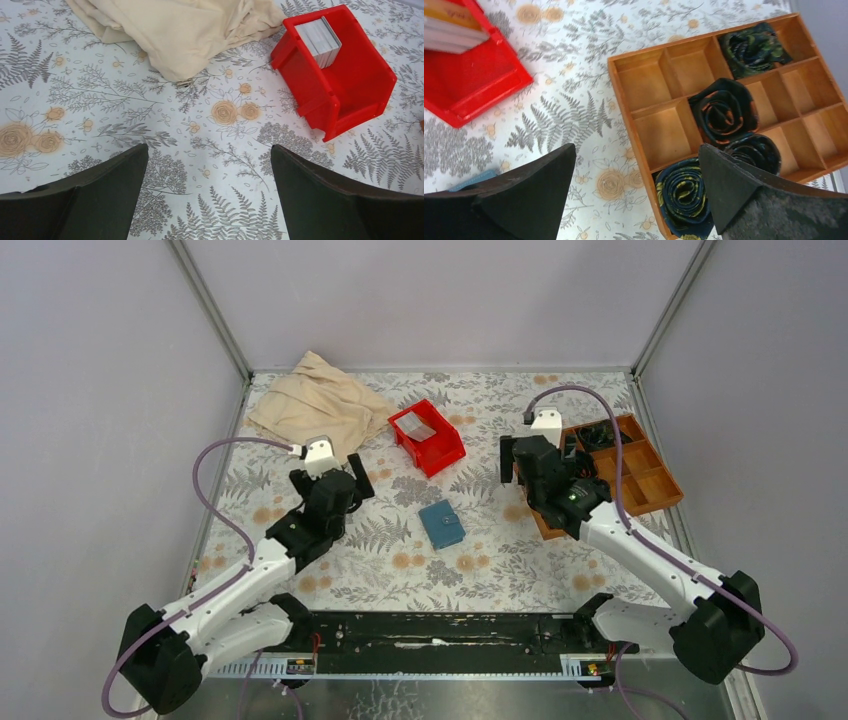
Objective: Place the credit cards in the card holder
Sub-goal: Reset both arms
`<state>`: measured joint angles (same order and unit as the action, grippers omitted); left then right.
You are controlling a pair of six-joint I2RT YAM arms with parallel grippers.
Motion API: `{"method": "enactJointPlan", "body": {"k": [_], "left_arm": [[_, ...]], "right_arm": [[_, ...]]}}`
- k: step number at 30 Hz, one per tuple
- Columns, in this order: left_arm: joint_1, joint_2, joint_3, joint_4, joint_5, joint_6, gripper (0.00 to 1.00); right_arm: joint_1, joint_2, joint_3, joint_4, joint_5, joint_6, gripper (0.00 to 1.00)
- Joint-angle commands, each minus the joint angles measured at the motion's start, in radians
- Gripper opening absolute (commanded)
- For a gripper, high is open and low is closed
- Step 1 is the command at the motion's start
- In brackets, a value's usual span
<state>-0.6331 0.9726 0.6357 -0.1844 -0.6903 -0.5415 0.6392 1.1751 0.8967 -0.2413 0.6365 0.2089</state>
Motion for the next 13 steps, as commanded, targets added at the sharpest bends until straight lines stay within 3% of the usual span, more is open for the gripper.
{"method": "enactJointPlan", "body": {"k": [1, 6, 13], "left_arm": [[0.006, -0.066, -0.059, 0.116, -0.058, 0.063, 1.0], [0.007, -0.06, -0.074, 0.114, -0.053, 0.068, 1.0], [0.01, -0.033, -0.067, 0.115, -0.055, 0.075, 1.0]], "right_arm": [[-0.004, -0.028, 0.016, 0.005, 0.153, 0.057, 0.99], [-0.004, 0.018, 0.094, -0.145, 0.251, 0.175, 1.0], [-0.004, -0.009, 0.074, -0.129, 0.282, 0.183, 1.0]]}}
